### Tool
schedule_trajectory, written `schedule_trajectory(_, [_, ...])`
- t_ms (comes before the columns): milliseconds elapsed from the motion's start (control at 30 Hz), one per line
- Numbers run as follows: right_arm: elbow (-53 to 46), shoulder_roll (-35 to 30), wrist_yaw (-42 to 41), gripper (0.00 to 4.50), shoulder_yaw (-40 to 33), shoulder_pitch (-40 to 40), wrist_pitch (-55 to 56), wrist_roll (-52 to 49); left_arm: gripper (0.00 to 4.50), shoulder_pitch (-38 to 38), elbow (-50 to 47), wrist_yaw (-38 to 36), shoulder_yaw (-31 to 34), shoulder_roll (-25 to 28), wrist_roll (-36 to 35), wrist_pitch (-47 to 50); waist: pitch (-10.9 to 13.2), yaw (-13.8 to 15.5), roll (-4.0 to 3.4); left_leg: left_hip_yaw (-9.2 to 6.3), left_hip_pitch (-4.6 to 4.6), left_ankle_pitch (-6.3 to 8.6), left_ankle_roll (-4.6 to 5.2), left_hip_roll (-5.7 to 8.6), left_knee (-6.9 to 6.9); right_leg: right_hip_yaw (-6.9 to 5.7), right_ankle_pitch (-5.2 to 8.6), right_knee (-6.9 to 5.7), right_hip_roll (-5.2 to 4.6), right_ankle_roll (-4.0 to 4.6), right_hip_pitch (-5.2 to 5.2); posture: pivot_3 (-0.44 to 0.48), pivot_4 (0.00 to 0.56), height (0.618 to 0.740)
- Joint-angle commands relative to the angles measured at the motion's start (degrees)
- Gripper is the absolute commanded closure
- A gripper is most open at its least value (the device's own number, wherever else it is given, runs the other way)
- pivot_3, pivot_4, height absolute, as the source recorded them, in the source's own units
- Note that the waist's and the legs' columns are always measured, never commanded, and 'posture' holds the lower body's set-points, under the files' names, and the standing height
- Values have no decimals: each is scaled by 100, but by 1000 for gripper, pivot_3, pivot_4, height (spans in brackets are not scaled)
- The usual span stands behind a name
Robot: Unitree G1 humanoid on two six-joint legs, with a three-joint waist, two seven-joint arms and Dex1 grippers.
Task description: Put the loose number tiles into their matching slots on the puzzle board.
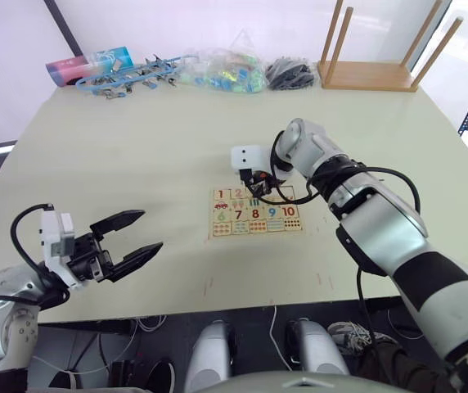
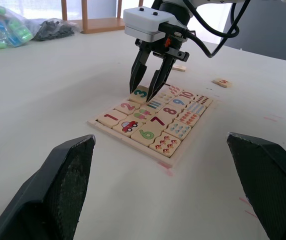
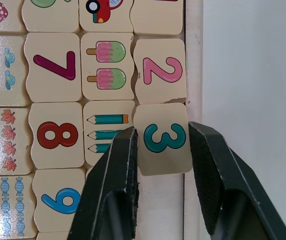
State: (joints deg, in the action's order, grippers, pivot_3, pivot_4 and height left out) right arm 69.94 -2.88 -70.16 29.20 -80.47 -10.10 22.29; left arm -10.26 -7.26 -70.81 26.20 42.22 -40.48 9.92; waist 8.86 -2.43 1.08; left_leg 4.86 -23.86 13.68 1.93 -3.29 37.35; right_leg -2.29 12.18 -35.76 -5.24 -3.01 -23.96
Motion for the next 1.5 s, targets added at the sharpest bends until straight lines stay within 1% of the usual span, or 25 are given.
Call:
schedule_trajectory(33, [16,6,46,1552,-45,-17,2,41,0,22,-145,6,58,34,-4,-18,-1,-2,1,0,0,0,0,0,0,0,0,0,0,0,0,0,150,737])
schedule_trajectory(67, [19,7,46,1200,-47,-17,0,42,0,22,-143,5,59,35,-4,-17,-1,-2,1,0,1,0,0,0,0,0,0,0,0,0,0,0,150,737])
schedule_trajectory(367, [-12,-20,-56,1200,-147,-101,-36,-26,0,41,-119,-20,80,65,-10,-6,0,-2,1,0,1,1,-1,0,0,0,0,-1,0,0,0,0,150,737])
schedule_trajectory(700, [-219,-248,-326,1200,-344,-174,42,-178,0,6,-116,-49,97,74,-10,-8,0,-6,1,1,-1,-1,1,0,-1,0,0,1,0,0,0,0,150,737])
schedule_trajectory(833, [-452,-561,-355,1200,-737,-38,134,-501,0,30,-69,-84,96,85,-7,-22,1,5,2,1,-2,-1,1,0,-2,0,0,0,1,0,1,0,150,737])
schedule_trajectory(967, [-695,-703,-246,1200,-999,176,136,-739,0,54,-33,-109,89,92,-2,-26,-1,2,6,1,-3,-1,1,1,-2,0,0,4,-1,0,1,0,150,737])
schedule_trajectory(1000, [-781,-744,-173,1393,-1083,247,106,-811,0,72,-19,-113,76,94,5,-25,-3,-2,9,1,-3,-1,1,1,-2,0,0,4,-1,0,2,0,150,737])
schedule_trajectory(1067, [-1012,-848,-123,1998,-1183,428,33,-910,0,128,13,-118,50,101,16,-19,-8,2,18,1,-3,-1,1,0,-3,0,0,1,0,0,2,0,150,737])
schedule_trajectory(1100, [-1149,-894,-114,2359,-1218,532,-11,-956,0,151,27,-125,39,104,22,-16,-9,4,18,1,-3,-2,2,0,-3,0,0,0,0,0,2,0,150,737])
schedule_trajectory(1133, [-1292,-928,-118,2974,-1252,636,-34,-1016,0,175,42,-132,27,106,29,-14,-10,5,21,1,-3,-2,2,0,-3,0,-1,0,0,0,2,0,150,737])
schedule_trajectory(1167, [-1410,-950,-118,3331,-1269,712,-61,-1061,0,190,52,-138,20,107,34,-14,-11,3,23,2,-3,-2,2,0,-3,0,-1,0,0,-1,3,0,150,737])
schedule_trajectory(1200, [-1545,-981,-99,3865,-1270,803,-115,-1086,0,209,68,-149,10,107,43,-16,-13,0,25,2,-3,-2,2,0,-2,0,-1,0,0,-1,2,0,150,737])
schedule_trajectory(1233, [-1667,-1009,-85,4203,-1266,885,-161,-1100,0,228,82,-157,3,107,51,-17,-13,0,25,3,-3,-2,2,0,-2,0,-1,0,0,-1,2,0,150,737])
schedule_trajectory(1267, [-1765,-1030,-71,4421,-1257,944,-205,-1107,0,247,99,-164,-4,105,60,-19,-14,2,27,2,-3,-2,2,0,-3,0,-1,0,0,-1,2,0,150,737])
schedule_trajectory(1400, [-2540,-1180,58,4421,-1302,1517,-498,-1236,0,343,173,-204,-40,91,101,-20,-16,10,30,1,-2,-2,2,0,-3,0,-1,1,0,-1,3,0,150,737])
schedule_trajectory(1500, [-2906,-1255,132,4421,-1255,1775,-649,-1257,0,384,203,-215,-58,92,111,-21,-17,7,32,3,-2,-2,3,0,-2,1,-1,0,-1,-2,4,0,150,737])
